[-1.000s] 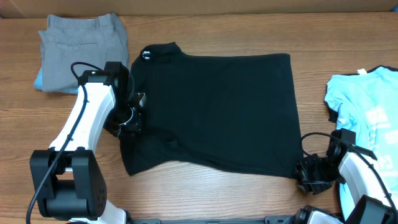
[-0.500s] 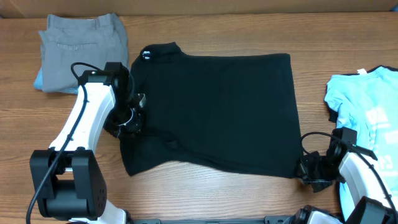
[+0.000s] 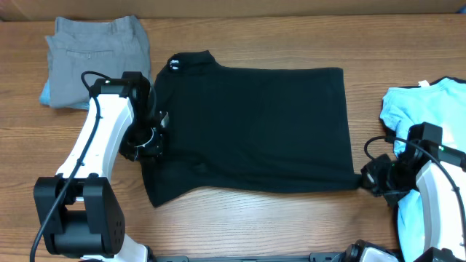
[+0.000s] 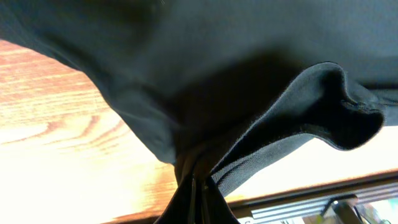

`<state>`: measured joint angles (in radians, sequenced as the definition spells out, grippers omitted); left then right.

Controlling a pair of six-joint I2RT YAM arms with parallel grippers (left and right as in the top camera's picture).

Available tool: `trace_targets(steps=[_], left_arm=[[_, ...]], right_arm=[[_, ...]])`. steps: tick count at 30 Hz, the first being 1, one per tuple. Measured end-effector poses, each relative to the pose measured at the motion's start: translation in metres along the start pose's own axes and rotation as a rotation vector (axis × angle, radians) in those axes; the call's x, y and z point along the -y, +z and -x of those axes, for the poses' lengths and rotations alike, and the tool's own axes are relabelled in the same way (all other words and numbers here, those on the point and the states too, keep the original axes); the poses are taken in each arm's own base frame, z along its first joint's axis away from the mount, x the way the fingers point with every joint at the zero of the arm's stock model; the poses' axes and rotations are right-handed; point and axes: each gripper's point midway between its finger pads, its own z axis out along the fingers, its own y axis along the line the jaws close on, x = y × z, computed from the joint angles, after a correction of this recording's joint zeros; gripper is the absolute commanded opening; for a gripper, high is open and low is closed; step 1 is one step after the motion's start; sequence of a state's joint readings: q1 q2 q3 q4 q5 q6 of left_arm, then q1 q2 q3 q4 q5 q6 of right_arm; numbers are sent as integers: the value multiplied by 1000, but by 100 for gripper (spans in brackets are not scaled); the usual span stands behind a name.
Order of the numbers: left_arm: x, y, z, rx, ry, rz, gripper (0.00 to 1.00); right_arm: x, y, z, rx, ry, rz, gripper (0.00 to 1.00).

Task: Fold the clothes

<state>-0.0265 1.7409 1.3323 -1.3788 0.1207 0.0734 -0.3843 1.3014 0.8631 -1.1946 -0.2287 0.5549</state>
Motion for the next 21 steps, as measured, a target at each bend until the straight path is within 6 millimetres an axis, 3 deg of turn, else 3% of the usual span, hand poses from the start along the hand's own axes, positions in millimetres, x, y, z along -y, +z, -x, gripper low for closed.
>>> trace_targets(steps=[9, 21], left_arm=[[-1, -5, 45, 185, 23, 4, 4], [1, -18, 89, 369, 50, -4, 4]], right_arm=[[-37, -4, 18, 57, -63, 173, 4], [-77, 6, 33, 79, -140, 288, 4]])
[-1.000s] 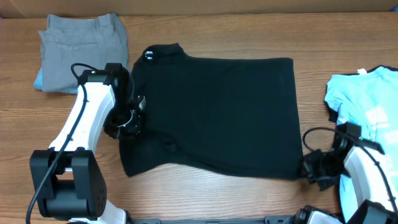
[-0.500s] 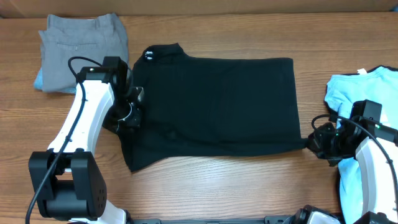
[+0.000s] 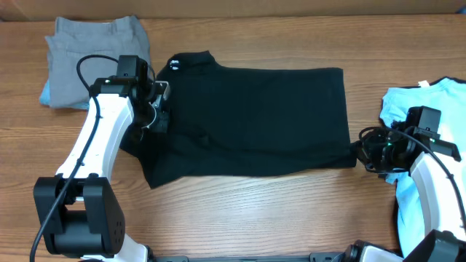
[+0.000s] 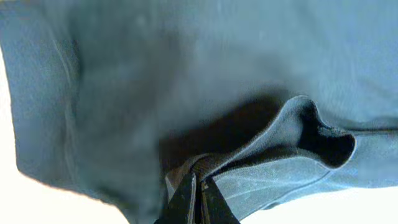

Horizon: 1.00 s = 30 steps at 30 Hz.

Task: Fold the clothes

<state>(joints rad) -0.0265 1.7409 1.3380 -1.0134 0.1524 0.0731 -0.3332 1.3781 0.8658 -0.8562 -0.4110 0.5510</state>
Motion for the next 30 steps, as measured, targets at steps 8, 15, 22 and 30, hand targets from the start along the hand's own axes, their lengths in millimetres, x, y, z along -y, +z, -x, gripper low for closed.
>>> trace_targets(steps=[8, 15, 22, 30], left_arm=[[-3, -2, 27, 110, -13, 15, 4], [-7, -6, 54, 220, -41, 34, 4], [-10, -6, 54, 221, -53, 50, 4], [-19, -7, 55, 226, -68, 97, 4]], right_arm=[[-5, 12, 15, 20, 3, 20, 4], [-15, 23, 23, 25, -20, 63, 4], [-42, 34, 27, 55, -113, 123, 4], [-46, 36, 39, 125, -97, 104, 4]])
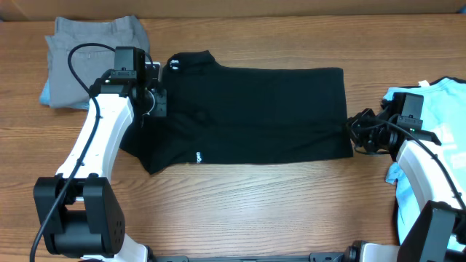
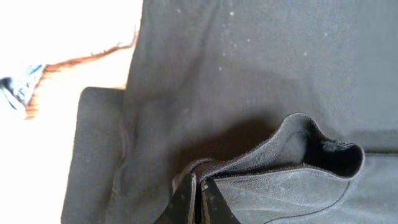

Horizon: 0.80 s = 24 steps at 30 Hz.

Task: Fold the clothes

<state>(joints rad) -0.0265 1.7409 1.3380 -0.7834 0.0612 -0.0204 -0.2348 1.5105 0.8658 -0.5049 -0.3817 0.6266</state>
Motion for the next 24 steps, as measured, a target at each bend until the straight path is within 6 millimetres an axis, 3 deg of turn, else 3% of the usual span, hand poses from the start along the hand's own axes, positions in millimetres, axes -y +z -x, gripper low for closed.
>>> trace_targets(steps=[4, 7, 9, 11, 14, 18, 24], left_arm=[[-3, 0, 7, 29, -6, 17, 4], [-3, 0, 13, 52, -5, 20, 4], [-3, 0, 13, 52, -7, 20, 16], [-4, 0, 13, 52, -13, 21, 26], [-4, 0, 12, 49, -27, 23, 41], [-6, 0, 3, 13, -30, 38, 52], [-10, -1, -18, -71, -34, 58, 56]], right_arm=[[-2, 0, 6, 28, 0, 5, 5], [-6, 0, 12, 51, -12, 17, 29], [-8, -1, 15, 64, -29, 24, 47], [-9, -1, 17, 73, -32, 27, 52], [-10, -1, 18, 77, -36, 29, 57], [-8, -1, 12, 47, -50, 25, 60], [8, -1, -12, -51, -17, -33, 60]])
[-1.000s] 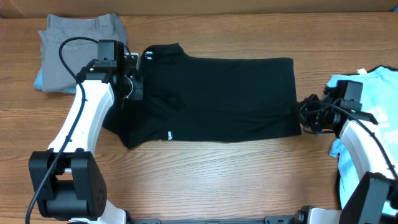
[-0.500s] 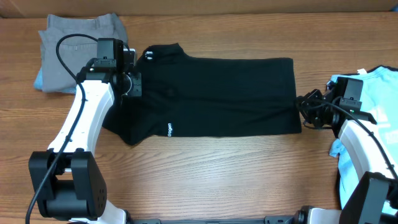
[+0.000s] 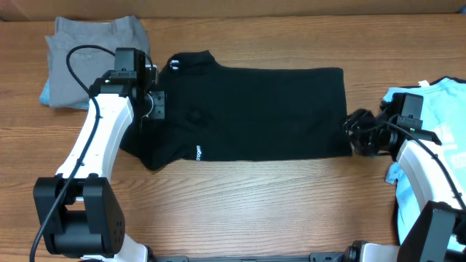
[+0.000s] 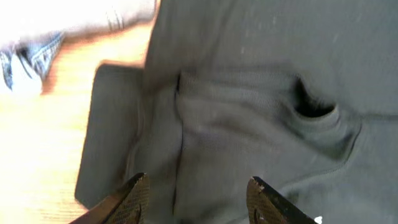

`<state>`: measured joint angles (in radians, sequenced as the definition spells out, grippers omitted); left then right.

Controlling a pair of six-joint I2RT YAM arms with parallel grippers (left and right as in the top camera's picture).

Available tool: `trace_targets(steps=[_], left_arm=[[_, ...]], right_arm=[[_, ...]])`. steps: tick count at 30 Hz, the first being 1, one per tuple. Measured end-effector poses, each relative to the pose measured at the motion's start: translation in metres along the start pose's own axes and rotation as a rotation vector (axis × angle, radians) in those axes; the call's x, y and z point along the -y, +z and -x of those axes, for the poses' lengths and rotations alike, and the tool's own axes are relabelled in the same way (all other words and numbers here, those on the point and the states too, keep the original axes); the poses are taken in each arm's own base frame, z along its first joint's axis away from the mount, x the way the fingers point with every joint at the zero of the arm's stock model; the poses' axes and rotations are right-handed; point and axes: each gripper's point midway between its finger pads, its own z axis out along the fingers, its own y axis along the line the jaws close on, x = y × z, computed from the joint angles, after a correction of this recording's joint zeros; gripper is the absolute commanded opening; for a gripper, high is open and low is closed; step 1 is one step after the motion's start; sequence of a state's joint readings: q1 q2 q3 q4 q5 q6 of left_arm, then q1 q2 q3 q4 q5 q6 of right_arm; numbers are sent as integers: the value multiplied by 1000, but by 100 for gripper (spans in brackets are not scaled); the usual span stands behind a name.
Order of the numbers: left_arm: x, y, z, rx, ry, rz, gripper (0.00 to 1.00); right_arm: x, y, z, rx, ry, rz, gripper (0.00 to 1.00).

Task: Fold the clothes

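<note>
A black shirt (image 3: 255, 109) lies across the middle of the table, its near part folded over onto itself, with a small white label (image 3: 197, 153) showing at the folded edge. My left gripper (image 3: 155, 104) hovers over the shirt's left end near the collar. In the left wrist view the left gripper (image 4: 199, 183) is open, with creased black cloth (image 4: 249, 106) lying loose below its fingers (image 4: 134, 193). My right gripper (image 3: 357, 133) sits at the shirt's right edge. Its jaws are dark against the cloth and cannot be made out.
Folded grey trousers (image 3: 95, 47) lie at the back left on something light blue (image 3: 45, 93). A light blue garment (image 3: 429, 102) is heaped at the right edge, under the right arm. The bare wooden table (image 3: 255, 211) runs along the front.
The left gripper was shut on a pinched fold of the black shirt. Now it is open and the fold lies flat on the shirt. Both arms have hardly moved.
Both grippers held the shirt's near edge at its two ends, low on the table. They then stood further back each time, the near part lying over the rest. By the last moment the label showed, and now the left has let go.
</note>
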<state>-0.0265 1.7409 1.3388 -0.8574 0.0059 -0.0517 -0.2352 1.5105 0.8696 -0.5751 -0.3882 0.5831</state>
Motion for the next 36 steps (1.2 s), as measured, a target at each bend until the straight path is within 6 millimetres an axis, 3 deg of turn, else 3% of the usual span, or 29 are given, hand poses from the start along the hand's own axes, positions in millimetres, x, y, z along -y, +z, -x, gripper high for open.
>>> trace_targets(steps=[7, 10, 14, 19, 24, 27, 30, 31, 36], left_arm=[[-2, -2, -31, -126, 1, 10, 60], [-3, -2, -39, -156, 1, 12, 61], [-5, 3, -51, -188, -3, 14, 62], [-25, 13, -72, -246, -61, 28, 62], [-52, 17, -80, -256, -149, 39, 62], [-57, 19, -79, -245, -173, 31, 65], [-55, 19, -78, -242, -173, 20, 67], [-55, 19, -78, -242, -172, 17, 67], [-53, 19, -79, -242, -153, 6, 70]], right_arm=[[30, -3, -25, -87, 24, -136, 63], [42, -5, -21, -59, 19, -205, 59], [44, -2, -11, -6, -2, -212, 59], [56, 11, -12, 31, -16, -208, 59], [63, 20, -13, 49, -6, -200, 57], [62, 29, -8, 62, 0, -178, 48], [55, 37, -3, 68, -15, -130, 12], [54, 38, -3, 65, -8, -126, 4], [65, 38, -13, 9, 46, -148, 4]])
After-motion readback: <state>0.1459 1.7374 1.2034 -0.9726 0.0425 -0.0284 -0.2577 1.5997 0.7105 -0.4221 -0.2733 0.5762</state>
